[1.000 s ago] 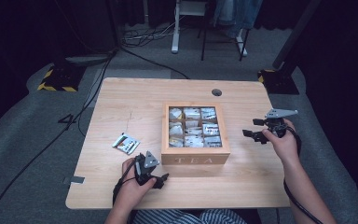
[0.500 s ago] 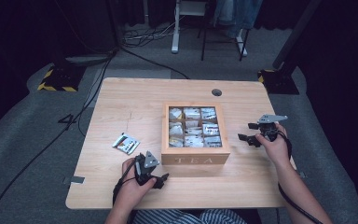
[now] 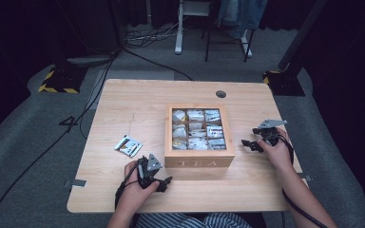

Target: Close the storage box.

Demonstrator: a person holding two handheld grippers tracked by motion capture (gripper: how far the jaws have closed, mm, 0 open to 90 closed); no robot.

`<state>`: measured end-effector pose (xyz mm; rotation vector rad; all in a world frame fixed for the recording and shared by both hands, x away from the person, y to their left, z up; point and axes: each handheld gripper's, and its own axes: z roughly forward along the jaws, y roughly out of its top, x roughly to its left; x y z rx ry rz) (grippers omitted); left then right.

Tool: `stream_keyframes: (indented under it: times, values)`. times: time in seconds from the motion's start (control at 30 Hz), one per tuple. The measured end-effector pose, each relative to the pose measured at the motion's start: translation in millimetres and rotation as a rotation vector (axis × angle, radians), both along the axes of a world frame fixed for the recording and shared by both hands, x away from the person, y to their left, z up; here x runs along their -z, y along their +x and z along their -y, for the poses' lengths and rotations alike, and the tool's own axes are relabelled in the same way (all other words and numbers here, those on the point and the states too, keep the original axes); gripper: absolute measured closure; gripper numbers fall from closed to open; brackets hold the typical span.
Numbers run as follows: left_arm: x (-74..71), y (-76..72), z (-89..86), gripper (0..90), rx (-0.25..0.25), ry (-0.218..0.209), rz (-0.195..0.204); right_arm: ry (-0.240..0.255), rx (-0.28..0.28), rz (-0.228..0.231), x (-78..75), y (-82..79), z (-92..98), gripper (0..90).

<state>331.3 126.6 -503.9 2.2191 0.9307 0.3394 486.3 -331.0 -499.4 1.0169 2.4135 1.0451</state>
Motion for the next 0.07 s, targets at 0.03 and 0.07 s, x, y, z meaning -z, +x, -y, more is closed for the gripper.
stream_keyframes:
  times: [0.03, 0.07]
  values:
    - [0.0, 0.0, 0.0, 15.1, 0.000, 0.000, 0.000, -0.002, 0.004, -0.008, 3.4, 0.8, 0.0, 13.5]
    - [0.0, 0.0, 0.0, 15.1, -0.001, 0.000, 0.000, 0.007, 0.006, -0.009, 4.5, 1.4, -0.5, 13.3]
